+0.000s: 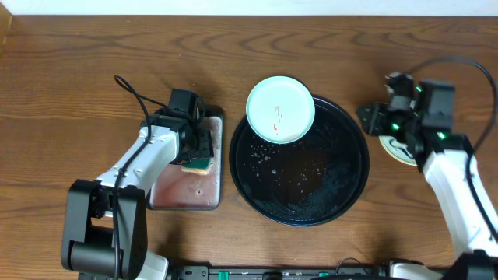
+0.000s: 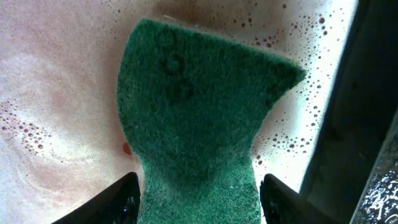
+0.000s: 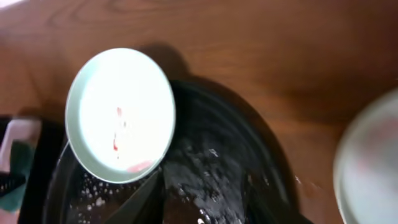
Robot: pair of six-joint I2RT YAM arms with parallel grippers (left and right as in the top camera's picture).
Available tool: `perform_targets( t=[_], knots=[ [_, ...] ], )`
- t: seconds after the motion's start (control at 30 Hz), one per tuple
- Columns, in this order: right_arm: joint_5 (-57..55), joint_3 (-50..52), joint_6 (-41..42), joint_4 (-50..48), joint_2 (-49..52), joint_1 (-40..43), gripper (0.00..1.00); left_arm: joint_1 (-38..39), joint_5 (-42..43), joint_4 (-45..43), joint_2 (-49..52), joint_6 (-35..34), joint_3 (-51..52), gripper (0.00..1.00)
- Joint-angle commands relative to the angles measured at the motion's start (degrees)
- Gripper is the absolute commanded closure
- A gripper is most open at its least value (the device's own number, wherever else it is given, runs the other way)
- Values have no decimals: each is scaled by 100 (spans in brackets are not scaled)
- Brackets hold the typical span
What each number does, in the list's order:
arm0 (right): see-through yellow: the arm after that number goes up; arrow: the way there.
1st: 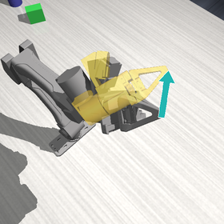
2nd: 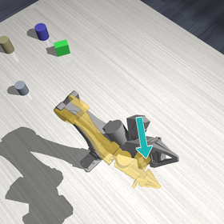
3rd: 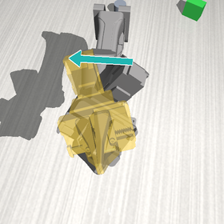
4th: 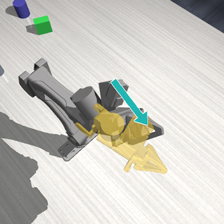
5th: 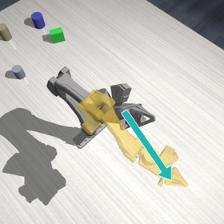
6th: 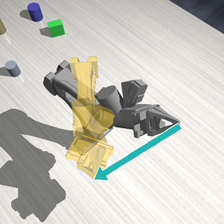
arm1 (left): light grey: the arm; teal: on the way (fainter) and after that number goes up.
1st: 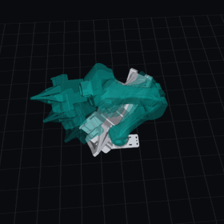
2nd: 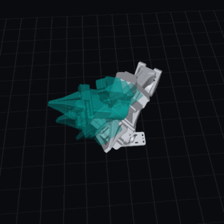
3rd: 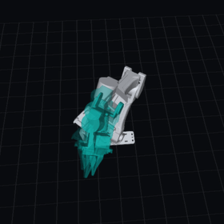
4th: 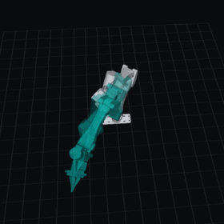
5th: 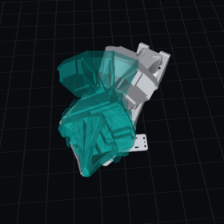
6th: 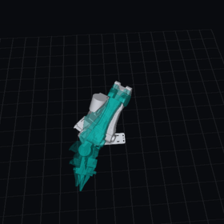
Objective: Clean dirty plates on tray and stack at the side
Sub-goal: 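Reach right gripper to the last green plate and drag it to tray center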
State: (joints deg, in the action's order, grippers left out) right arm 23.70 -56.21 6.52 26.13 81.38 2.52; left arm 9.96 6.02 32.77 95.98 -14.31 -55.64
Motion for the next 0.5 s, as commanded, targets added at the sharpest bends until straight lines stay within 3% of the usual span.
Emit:
perform_targets(
  t=[0.0, 0.23, 0.47],
  knots=[
    [-205, -798, -682, 420, 835, -505, 59, -13, -4, 15, -52, 31, 68, 37],
    [-205, -1036, -295, -151, 2028, -1113, 56, -13, -4, 15, -52, 31, 68, 37],
    [-634, -1036, 435, -892, 2841, -1467, 65, -13, -4, 17, -50, 31, 68, 37]
  ],
)
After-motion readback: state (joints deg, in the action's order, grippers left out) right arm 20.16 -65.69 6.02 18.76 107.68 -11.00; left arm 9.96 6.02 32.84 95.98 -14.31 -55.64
